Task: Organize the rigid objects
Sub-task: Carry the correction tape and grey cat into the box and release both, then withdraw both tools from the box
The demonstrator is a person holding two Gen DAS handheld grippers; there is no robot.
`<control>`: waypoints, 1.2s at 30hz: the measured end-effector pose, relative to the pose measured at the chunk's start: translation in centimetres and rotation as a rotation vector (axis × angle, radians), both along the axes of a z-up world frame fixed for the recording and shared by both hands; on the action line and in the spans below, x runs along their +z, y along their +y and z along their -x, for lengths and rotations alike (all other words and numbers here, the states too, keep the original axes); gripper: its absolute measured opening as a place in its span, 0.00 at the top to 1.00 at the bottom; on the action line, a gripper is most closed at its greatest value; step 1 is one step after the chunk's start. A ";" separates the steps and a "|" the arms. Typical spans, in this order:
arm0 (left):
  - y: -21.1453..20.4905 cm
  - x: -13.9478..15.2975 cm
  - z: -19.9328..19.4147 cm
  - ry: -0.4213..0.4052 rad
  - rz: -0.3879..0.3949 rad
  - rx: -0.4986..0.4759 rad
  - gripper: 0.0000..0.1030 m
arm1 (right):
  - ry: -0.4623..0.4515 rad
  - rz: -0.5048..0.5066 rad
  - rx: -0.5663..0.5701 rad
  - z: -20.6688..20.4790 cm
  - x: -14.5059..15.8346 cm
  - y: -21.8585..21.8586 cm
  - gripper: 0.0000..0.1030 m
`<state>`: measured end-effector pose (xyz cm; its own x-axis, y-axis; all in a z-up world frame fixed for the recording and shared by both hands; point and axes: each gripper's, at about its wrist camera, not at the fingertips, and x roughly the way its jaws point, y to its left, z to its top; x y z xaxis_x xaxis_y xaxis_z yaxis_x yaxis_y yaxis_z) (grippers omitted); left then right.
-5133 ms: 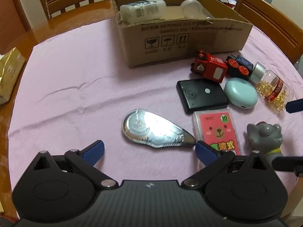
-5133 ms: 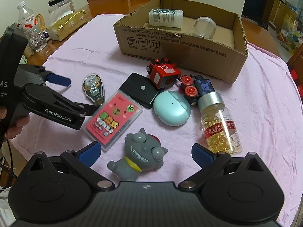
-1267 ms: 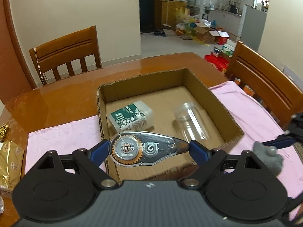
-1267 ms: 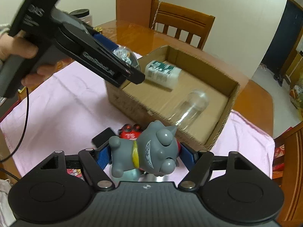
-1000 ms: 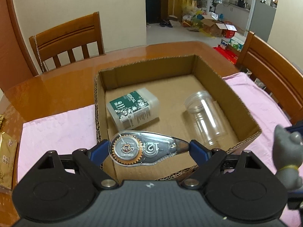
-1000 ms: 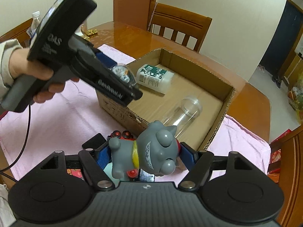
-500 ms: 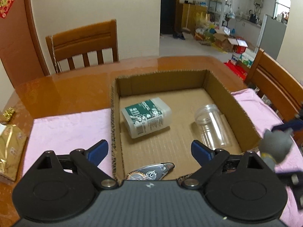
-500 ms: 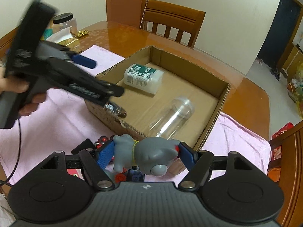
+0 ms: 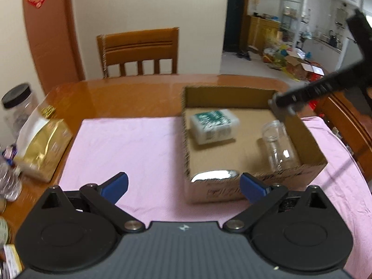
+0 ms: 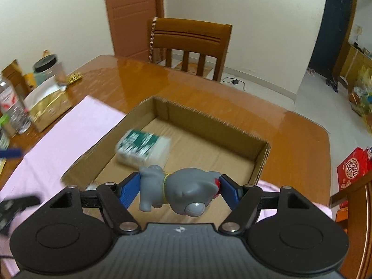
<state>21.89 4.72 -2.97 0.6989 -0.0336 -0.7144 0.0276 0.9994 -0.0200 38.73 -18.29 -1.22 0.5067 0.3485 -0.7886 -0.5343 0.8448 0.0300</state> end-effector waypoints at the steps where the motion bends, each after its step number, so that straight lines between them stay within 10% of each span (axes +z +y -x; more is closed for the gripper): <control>1: 0.4 -0.1 0.3 0.003 0.000 0.012 0.01 | 0.002 0.000 -0.013 -1.0 -0.2 0.2 0.24; 5: 1.4 -0.3 1.2 0.011 -0.012 0.061 0.01 | -0.005 0.010 -0.044 -3.5 -0.8 0.9 0.22; 8: 2.1 -0.6 1.7 0.025 -0.019 0.083 0.02 | -0.021 0.012 -0.070 -3.9 -0.8 1.1 0.00; 24: 2.3 -0.7 4.8 0.027 -0.048 0.006 0.01 | -0.054 0.008 -0.149 5.6 1.0 -0.6 0.00; 36: 2.2 -3.1 7.8 0.043 -0.040 -0.129 0.01 | 0.063 0.049 -0.398 16.8 -5.0 -2.5 0.00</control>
<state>14.05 6.93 -6.06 0.6595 -0.0918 -0.7460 0.1555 0.9877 0.0159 21.90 -20.78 -6.21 0.5449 0.0955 -0.8330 -0.1632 0.9866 0.0063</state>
